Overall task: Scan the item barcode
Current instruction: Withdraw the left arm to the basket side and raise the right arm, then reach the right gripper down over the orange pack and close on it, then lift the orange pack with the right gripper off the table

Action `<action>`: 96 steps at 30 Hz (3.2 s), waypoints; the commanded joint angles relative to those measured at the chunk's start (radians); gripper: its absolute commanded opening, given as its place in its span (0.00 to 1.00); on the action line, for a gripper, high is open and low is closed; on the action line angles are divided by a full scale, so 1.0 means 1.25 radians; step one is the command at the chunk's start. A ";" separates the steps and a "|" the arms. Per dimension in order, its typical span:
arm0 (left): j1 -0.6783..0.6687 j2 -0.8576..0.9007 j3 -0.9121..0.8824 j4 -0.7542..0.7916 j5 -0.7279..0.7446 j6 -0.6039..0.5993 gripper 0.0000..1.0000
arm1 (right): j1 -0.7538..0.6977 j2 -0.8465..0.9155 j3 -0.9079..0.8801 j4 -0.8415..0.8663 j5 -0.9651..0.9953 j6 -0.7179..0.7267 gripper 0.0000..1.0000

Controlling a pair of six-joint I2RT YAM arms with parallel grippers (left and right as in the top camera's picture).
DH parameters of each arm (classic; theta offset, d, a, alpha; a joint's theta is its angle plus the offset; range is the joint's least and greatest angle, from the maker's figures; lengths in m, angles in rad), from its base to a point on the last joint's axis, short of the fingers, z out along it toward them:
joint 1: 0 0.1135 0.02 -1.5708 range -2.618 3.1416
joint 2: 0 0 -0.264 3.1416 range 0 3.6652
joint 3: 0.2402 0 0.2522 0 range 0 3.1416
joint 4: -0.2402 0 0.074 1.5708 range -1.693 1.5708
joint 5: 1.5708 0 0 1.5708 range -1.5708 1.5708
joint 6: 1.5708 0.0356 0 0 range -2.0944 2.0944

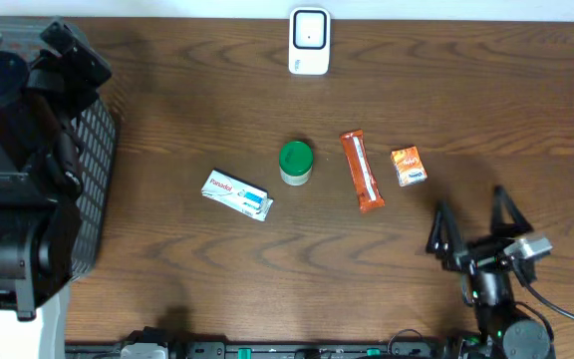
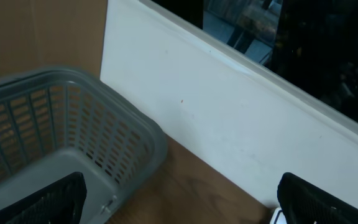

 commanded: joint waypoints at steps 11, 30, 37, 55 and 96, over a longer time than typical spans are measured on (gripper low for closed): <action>0.005 0.015 0.013 -0.009 -0.008 0.023 0.98 | 0.008 0.028 0.031 0.040 -0.043 0.677 0.95; 0.002 -0.248 -0.081 0.061 0.095 0.116 0.98 | 0.053 1.036 0.448 -0.211 -0.040 0.179 0.01; 0.002 -0.352 -0.110 0.089 0.095 0.116 0.98 | 0.110 1.331 0.448 0.100 -0.138 0.222 0.01; 0.002 -0.368 -0.136 0.111 0.095 0.116 0.98 | 0.124 1.462 0.444 0.119 -0.078 0.066 0.01; 0.002 -0.367 -0.153 0.125 0.074 0.116 0.98 | 0.063 1.353 0.536 -0.181 0.241 0.043 0.01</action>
